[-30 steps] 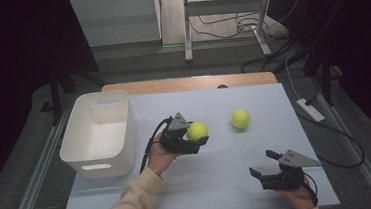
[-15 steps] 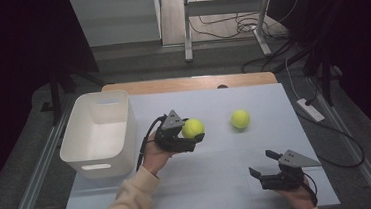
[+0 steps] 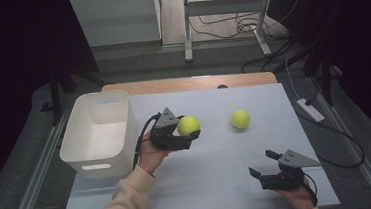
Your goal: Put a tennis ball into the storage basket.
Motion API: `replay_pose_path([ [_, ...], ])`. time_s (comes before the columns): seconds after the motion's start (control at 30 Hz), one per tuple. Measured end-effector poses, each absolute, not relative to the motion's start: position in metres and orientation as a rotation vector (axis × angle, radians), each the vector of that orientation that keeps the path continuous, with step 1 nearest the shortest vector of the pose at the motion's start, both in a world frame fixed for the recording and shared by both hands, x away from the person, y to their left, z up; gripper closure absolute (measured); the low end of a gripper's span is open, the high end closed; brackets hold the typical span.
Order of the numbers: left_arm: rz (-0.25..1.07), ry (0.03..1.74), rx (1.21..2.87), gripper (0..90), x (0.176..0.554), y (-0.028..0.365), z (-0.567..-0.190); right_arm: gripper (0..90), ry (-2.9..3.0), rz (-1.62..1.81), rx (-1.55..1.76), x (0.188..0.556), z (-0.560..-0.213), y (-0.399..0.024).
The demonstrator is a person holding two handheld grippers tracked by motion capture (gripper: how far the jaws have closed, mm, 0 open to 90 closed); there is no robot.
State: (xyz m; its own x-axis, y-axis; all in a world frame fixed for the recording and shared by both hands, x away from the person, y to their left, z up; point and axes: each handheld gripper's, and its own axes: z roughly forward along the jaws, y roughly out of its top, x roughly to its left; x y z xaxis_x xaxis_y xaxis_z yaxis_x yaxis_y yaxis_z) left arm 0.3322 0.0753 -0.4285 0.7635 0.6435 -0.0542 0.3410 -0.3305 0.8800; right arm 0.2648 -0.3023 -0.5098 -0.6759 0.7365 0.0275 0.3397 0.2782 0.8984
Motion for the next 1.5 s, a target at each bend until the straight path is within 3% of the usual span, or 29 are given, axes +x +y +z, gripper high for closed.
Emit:
replay_pose_path([
  [1.5,0.485,0.790,1.844,27.1,0.331,0.113,-0.388,9.8,2.150,1.367,0.974,0.265,-0.509,-0.303],
])
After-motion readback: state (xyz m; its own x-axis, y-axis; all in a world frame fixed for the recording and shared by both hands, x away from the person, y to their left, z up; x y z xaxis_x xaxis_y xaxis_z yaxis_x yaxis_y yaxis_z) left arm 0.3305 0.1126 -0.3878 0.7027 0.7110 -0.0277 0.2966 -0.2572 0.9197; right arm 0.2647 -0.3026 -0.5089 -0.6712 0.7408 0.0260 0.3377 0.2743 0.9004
